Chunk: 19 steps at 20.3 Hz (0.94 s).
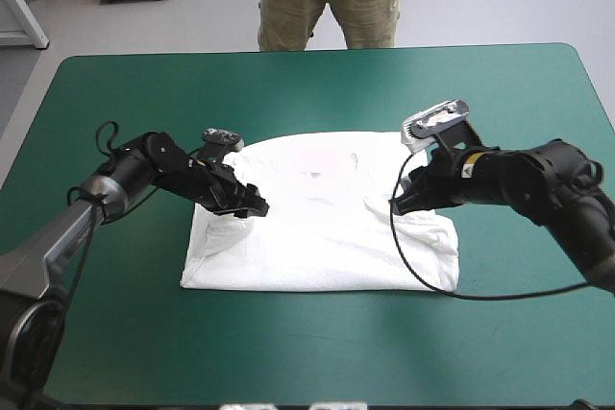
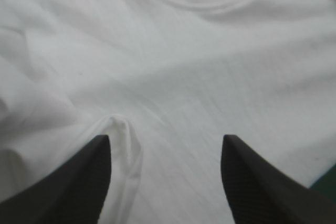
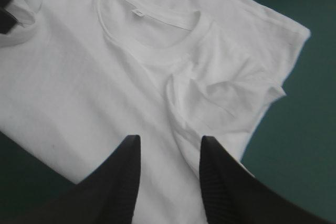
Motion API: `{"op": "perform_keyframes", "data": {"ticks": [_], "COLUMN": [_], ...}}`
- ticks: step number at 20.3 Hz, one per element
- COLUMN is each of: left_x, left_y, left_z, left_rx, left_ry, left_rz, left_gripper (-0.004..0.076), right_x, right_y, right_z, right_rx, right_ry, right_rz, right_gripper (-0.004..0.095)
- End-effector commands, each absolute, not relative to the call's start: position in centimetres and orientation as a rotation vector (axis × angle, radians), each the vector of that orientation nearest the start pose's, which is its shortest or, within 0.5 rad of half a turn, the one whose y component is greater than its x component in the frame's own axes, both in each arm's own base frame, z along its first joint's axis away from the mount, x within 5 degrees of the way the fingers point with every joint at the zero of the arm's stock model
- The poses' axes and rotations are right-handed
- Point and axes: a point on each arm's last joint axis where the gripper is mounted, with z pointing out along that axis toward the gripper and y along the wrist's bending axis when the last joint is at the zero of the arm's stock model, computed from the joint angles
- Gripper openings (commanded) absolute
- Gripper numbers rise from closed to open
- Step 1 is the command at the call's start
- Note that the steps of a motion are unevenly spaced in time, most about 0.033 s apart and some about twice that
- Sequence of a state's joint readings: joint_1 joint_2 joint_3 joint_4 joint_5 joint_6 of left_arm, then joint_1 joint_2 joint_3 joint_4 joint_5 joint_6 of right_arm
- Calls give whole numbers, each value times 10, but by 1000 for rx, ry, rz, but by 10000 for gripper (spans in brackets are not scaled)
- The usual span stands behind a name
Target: Fold the cloth
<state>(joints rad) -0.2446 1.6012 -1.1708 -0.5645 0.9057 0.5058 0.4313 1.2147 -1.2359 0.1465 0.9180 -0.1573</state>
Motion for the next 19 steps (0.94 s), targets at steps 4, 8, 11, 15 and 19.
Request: {"op": "perform_keyframes", "data": {"ticks": [4,8,11,15,19], "left_x": [241,214,206,205,210], "left_y": [-74,-66,-64,-62,-64], "left_z": [342,280,247,231,220], "left_rx": [520,417,336,236,233], "left_ry": [2523,2700,2731,2714,2749], "left_rz": [-238,-242,-260,-259,-250], "left_gripper": [459,459,459,459,459], "right_x": [175,166,161,159,159], "right_y": [81,77,75,78,78], "right_z": [387,336,307,287,286], "right_rx": [-547,-437,-394,-364,-362], "right_ry": [2317,2363,2393,2417,2417], "right_rz": [203,241,264,318,328], "right_gripper": [366,366,366,366,366]}}
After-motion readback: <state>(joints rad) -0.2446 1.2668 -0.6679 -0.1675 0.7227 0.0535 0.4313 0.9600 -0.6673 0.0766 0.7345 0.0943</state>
